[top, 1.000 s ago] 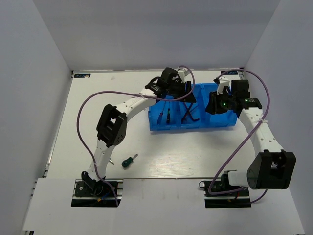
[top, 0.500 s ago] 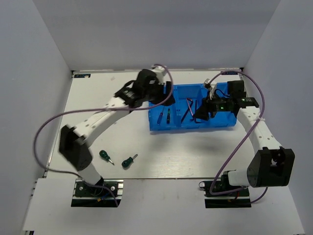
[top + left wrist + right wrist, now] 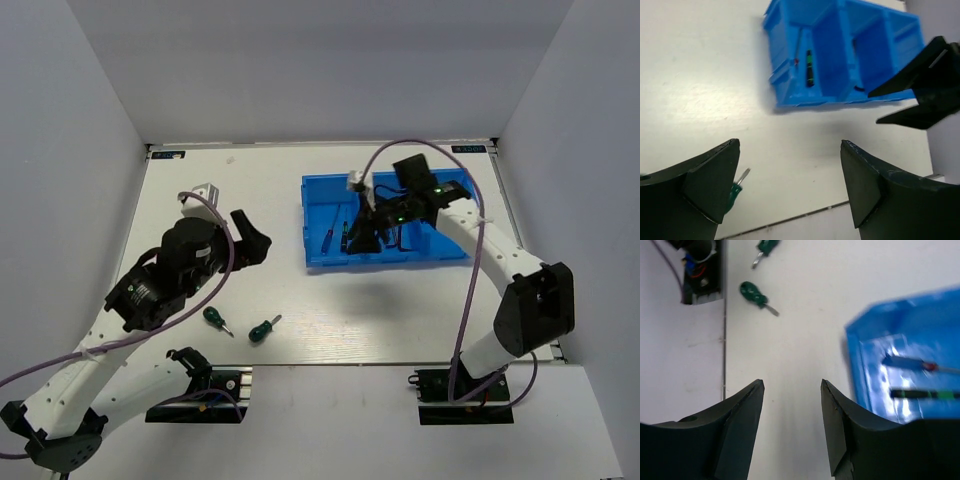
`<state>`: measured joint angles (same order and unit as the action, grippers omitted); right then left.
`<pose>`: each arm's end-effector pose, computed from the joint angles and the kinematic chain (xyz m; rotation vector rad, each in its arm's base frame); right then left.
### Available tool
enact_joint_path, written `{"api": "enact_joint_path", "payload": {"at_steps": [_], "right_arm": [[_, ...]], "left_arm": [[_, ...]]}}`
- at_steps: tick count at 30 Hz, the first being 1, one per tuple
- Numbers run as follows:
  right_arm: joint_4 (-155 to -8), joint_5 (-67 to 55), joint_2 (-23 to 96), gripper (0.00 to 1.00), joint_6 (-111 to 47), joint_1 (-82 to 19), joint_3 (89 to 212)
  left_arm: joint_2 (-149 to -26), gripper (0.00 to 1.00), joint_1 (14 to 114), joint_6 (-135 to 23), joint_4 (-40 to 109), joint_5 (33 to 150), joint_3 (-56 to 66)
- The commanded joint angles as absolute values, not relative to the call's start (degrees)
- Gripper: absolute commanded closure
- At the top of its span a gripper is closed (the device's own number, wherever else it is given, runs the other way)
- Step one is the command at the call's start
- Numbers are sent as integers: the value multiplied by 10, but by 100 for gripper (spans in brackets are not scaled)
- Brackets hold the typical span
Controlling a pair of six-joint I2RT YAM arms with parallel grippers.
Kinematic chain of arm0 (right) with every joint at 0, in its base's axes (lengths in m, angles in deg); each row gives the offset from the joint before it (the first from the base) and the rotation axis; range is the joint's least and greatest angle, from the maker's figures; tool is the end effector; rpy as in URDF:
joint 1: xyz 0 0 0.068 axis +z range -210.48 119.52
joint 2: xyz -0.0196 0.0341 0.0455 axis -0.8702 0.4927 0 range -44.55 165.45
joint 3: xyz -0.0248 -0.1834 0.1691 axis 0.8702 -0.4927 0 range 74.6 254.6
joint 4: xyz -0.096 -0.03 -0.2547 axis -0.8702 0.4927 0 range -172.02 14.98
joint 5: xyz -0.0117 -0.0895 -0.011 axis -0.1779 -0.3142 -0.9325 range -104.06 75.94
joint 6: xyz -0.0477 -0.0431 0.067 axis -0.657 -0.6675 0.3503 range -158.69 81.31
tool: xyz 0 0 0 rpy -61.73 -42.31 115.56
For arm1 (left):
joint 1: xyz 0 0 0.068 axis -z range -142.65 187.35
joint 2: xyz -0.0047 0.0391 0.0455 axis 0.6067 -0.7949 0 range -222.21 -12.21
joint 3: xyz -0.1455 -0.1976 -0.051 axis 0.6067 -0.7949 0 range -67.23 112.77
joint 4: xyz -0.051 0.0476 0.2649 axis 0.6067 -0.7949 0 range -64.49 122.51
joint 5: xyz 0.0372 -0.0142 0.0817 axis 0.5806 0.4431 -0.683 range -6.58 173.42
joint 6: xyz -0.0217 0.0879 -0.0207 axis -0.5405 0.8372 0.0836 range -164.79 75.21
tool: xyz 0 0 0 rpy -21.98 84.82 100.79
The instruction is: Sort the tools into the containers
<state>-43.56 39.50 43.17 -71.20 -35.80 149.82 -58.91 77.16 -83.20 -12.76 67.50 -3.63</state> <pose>0.2931 0.2086 0.2610 -1.4014 1.7466 1.0565 0.1839 -0.1233 0.3480 -0.1487 2.0876 -0.5581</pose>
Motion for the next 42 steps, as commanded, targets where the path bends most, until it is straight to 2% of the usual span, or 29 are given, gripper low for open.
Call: {"api": "enact_joint_path", "payload": {"at_steps": [1,9,11,14,21,29,42], "right_arm": [[-429,376,444,44,-742,-268,1534],[-458,260,505,41,-749,-72,1520],[-462,239,523,33,-769,-34,1506],[-471,207,558,30,-795,-1,1508],[-490,189,601,24,-824,15,1511],[-604,147,678,24,-812,42,1547],[-628,148,752,24,-826,71,1599]], "left_arm": [[-581,8,769,-876,-220,629,-42],[-572,7,769,-963,-354,567,-31],[-562,7,769,-983,-374,553,-43],[-547,7,769,-1002,-389,545,-59],[-552,7,769,-1008,-402,522,-65],[-598,7,769,-1059,-481,463,0],[-587,7,769,-1059,-481,457,26]]}}
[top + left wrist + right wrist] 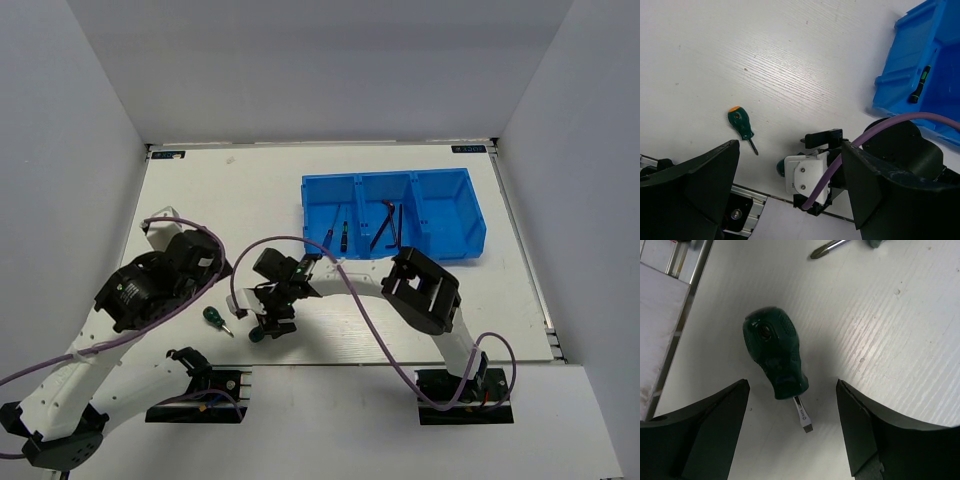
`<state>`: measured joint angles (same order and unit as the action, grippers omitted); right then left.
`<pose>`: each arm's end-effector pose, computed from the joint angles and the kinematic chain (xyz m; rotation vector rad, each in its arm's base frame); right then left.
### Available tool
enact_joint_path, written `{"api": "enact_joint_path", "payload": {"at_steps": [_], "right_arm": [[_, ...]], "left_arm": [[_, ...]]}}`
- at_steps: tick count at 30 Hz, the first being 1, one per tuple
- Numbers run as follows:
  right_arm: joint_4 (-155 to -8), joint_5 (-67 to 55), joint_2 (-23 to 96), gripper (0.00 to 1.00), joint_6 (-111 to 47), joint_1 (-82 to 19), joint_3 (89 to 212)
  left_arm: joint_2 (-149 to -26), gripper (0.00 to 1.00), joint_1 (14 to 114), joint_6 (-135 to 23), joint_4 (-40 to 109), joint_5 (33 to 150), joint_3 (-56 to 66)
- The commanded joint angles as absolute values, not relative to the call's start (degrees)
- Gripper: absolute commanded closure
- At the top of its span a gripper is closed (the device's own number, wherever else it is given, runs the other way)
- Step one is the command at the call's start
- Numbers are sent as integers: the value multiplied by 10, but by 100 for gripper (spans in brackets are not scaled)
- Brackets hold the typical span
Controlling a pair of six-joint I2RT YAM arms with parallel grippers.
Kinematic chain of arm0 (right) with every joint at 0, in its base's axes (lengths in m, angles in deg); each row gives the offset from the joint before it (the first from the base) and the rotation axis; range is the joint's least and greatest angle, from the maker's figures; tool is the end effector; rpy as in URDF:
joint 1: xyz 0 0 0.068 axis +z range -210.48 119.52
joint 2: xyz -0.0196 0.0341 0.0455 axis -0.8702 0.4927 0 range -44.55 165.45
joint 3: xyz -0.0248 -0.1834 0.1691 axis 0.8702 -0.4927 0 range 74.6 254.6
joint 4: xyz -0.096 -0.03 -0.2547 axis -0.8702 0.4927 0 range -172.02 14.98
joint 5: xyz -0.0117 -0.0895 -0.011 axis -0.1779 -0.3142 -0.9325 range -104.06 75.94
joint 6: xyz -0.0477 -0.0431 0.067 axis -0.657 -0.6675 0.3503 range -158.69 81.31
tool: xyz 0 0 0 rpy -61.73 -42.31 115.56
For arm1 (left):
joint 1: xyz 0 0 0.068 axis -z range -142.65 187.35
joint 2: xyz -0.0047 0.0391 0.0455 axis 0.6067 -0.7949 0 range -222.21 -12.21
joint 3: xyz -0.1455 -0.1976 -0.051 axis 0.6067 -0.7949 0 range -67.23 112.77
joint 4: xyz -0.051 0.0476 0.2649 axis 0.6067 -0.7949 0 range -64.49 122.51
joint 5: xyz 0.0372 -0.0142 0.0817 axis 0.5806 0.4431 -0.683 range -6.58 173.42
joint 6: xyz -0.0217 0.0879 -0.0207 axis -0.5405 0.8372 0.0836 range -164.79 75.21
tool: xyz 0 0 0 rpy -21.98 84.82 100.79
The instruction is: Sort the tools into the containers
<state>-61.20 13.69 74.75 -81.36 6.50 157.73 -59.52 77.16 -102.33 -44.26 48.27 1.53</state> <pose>0.1451 0.4408 0.0956 -2.2114 1.3280 0.7817 0.1507 -0.0628 0.3239 -0.5788 2.2352 -0.0578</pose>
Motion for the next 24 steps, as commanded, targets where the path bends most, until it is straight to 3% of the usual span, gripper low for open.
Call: {"api": "enact_joint_path", "payload": {"at_steps": [1,5,12,20,24], "right_arm": [[-626,149,753,24,-828,75,1598],[-634,153,759,28,-829,87,1594],[-632,145,753,65,-844,90,1571],[-593,123,680,100,-864,67,1519],[-581,92,603,100,-852,20,1465]], "left_arm": [[-587,7,769,-1059,-481,457,26],[-582,7,769,-1064,-481,457,20],[-588,7,769,-1075,-481,457,15],[-577,7,764,-1098,-481,440,-3],[-571,6,764,-1109,-469,435,-43]]}}
